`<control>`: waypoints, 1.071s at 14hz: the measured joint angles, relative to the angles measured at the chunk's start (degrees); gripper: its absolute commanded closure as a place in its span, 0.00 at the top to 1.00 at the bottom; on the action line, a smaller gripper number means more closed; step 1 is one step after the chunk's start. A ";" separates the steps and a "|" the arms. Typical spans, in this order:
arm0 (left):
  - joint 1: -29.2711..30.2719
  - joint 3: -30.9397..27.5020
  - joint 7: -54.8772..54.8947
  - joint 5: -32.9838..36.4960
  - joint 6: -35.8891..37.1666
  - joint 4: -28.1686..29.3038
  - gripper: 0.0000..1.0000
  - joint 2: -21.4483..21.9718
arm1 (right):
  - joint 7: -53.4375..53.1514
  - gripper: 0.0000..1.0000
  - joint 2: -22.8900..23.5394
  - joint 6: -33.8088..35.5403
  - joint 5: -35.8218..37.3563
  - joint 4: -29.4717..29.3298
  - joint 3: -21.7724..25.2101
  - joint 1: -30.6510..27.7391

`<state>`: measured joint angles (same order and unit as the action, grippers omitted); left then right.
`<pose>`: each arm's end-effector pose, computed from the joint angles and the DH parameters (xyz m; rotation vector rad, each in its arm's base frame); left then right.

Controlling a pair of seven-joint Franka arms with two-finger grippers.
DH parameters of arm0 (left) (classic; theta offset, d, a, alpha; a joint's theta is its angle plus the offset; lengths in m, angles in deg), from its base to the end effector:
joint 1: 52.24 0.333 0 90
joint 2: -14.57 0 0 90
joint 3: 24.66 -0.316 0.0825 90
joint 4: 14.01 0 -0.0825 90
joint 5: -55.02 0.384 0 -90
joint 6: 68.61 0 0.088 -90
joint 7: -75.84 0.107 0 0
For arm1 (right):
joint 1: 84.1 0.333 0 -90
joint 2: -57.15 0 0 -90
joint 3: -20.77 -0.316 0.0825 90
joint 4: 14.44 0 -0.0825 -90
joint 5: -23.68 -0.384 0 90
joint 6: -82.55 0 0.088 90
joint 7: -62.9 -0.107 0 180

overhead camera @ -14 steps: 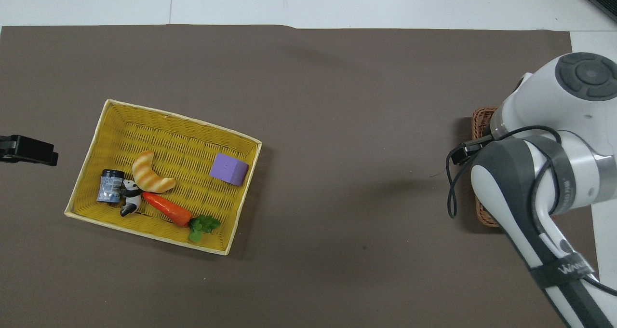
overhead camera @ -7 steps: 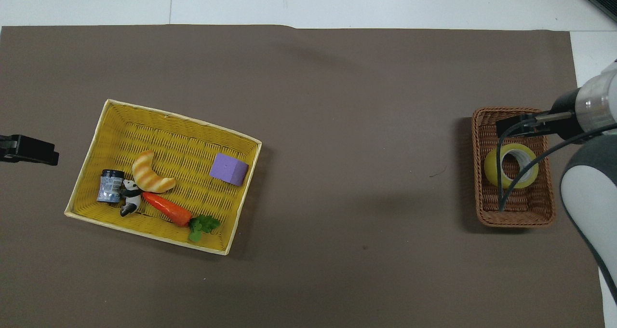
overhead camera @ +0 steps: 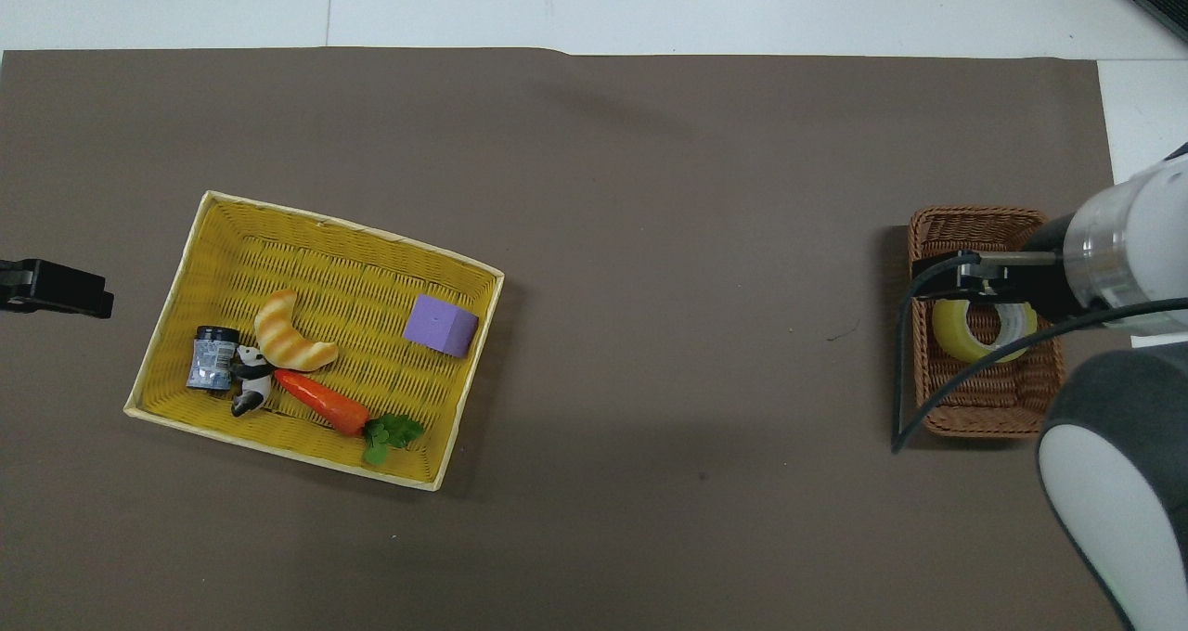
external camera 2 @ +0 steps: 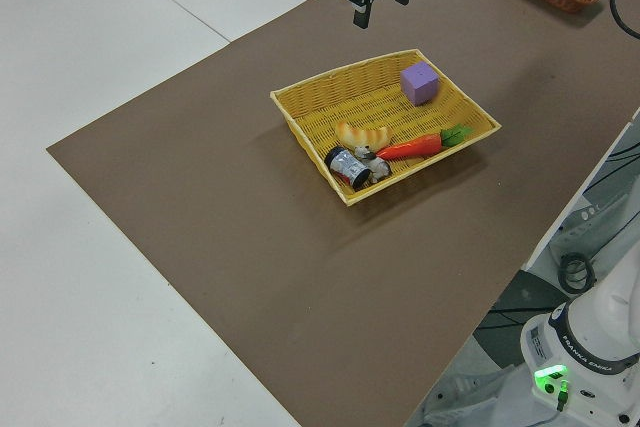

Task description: Move tape to another basket

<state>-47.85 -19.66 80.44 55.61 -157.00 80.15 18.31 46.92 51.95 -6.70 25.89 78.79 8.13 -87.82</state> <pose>0.5305 -0.0061 0.6232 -3.1232 0.1415 0.0566 0.5188 0.0830 0.6447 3.0823 -0.1926 0.0482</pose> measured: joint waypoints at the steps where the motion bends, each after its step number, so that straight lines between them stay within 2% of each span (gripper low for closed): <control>1: 0.00 0.00 0.00 0.00 -0.03 0.00 1.00 0.00 | 0.73 1.00 -0.30 2.89 -0.37 -2.24 0.82 -0.34; 4: 0.00 0.00 0.00 0.00 -0.09 0.00 1.00 0.00 | 6.36 1.00 -1.42 7.61 -1.66 -5.96 6.25 -0.69; 8: 0.00 0.00 0.00 0.00 -0.13 0.00 1.00 0.00 | 8.58 1.00 -1.40 8.00 -2.11 -3.08 8.07 -0.26; 9: 0.00 0.00 0.00 0.00 -0.13 0.00 1.00 0.00 | 8.58 1.00 -1.41 7.91 -2.12 -2.95 9.38 1.52; 12: 0.00 -0.05 0.00 0.00 -0.11 -0.14 1.00 -0.01 | 9.66 1.00 -1.45 7.91 -2.12 -2.83 20.77 10.98; 15: 0.00 -0.13 0.00 0.03 1.34 -1.52 1.00 -0.29 | 14.76 1.00 -1.45 7.23 -2.11 -2.67 22.55 10.54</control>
<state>-47.85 -19.79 80.43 55.64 -155.66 78.63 18.01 61.68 50.50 0.53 23.78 76.13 30.68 -77.29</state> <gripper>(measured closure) 0.000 0.000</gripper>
